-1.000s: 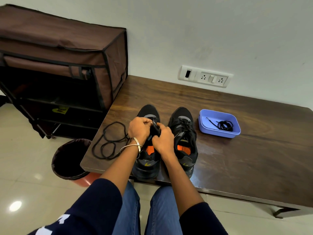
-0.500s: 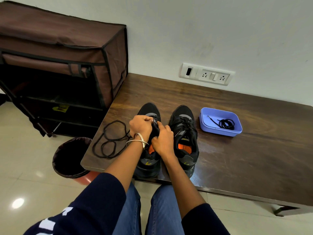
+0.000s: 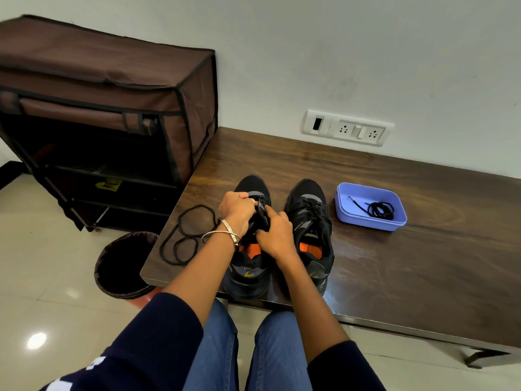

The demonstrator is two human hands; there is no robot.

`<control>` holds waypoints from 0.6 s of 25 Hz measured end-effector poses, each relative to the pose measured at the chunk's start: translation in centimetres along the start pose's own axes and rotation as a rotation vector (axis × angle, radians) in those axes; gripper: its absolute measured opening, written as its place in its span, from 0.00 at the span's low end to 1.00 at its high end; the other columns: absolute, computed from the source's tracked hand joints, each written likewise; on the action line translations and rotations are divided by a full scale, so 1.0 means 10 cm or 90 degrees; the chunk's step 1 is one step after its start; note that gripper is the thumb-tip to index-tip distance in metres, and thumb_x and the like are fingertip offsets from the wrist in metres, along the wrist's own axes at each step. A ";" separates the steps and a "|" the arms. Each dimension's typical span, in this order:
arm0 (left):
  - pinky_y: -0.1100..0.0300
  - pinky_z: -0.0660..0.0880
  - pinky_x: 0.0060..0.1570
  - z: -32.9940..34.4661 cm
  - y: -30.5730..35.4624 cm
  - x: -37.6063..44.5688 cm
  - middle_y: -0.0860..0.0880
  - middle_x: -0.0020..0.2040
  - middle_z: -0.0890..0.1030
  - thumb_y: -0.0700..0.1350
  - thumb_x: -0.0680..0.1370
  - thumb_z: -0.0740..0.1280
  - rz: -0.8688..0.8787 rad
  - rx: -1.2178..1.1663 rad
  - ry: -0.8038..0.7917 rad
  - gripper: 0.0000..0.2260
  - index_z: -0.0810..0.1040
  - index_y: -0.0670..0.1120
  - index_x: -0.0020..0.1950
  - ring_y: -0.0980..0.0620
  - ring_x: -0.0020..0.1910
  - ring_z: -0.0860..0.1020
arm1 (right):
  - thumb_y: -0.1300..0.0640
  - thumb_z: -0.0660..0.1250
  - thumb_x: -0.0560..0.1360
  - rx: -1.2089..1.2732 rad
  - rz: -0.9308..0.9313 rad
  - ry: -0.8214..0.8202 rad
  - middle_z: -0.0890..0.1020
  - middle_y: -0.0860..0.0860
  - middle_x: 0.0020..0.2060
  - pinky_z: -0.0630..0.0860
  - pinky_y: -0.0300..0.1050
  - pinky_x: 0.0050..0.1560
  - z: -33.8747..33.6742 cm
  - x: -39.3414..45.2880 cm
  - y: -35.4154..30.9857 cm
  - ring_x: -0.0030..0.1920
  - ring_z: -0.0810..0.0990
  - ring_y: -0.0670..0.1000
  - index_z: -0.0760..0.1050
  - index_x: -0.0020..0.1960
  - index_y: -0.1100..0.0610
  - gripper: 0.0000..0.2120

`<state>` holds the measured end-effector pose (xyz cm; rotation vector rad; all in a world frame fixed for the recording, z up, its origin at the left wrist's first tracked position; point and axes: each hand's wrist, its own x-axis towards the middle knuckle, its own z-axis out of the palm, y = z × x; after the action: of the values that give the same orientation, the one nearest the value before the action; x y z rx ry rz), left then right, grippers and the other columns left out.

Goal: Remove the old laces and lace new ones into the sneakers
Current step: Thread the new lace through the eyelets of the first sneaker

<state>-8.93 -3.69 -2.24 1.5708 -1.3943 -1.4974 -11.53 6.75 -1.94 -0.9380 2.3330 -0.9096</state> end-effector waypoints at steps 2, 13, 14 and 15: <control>0.54 0.80 0.45 -0.04 0.02 -0.03 0.43 0.41 0.83 0.37 0.71 0.71 -0.002 -0.012 -0.027 0.07 0.77 0.47 0.39 0.49 0.37 0.79 | 0.68 0.61 0.72 0.271 0.052 -0.075 0.79 0.58 0.47 0.76 0.49 0.54 -0.17 0.03 -0.06 0.50 0.78 0.57 0.76 0.56 0.58 0.15; 0.51 0.77 0.56 -0.13 -0.06 -0.06 0.47 0.49 0.83 0.40 0.74 0.67 0.022 -0.020 -0.140 0.10 0.77 0.49 0.53 0.50 0.48 0.79 | 0.58 0.65 0.77 -0.039 0.017 0.190 0.83 0.58 0.46 0.75 0.47 0.42 -0.11 0.48 -0.12 0.49 0.81 0.61 0.82 0.48 0.58 0.07; 0.51 0.76 0.57 -0.17 -0.07 -0.09 0.49 0.50 0.82 0.41 0.73 0.70 0.061 -0.003 -0.169 0.12 0.76 0.50 0.55 0.51 0.51 0.79 | 0.59 0.64 0.77 -0.057 0.024 0.187 0.83 0.59 0.48 0.73 0.46 0.42 -0.14 0.49 -0.13 0.50 0.80 0.61 0.81 0.49 0.59 0.08; 0.52 0.75 0.59 -0.21 -0.08 -0.10 0.51 0.50 0.82 0.42 0.72 0.72 0.121 0.017 -0.197 0.15 0.75 0.51 0.56 0.52 0.53 0.79 | 0.60 0.63 0.76 -0.066 0.030 0.184 0.82 0.59 0.49 0.72 0.46 0.43 -0.17 0.52 -0.13 0.51 0.80 0.62 0.80 0.49 0.60 0.08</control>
<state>-6.51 -3.06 -2.10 1.2173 -1.6890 -1.6588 -15.43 2.90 -0.77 -0.8338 2.6563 -0.9690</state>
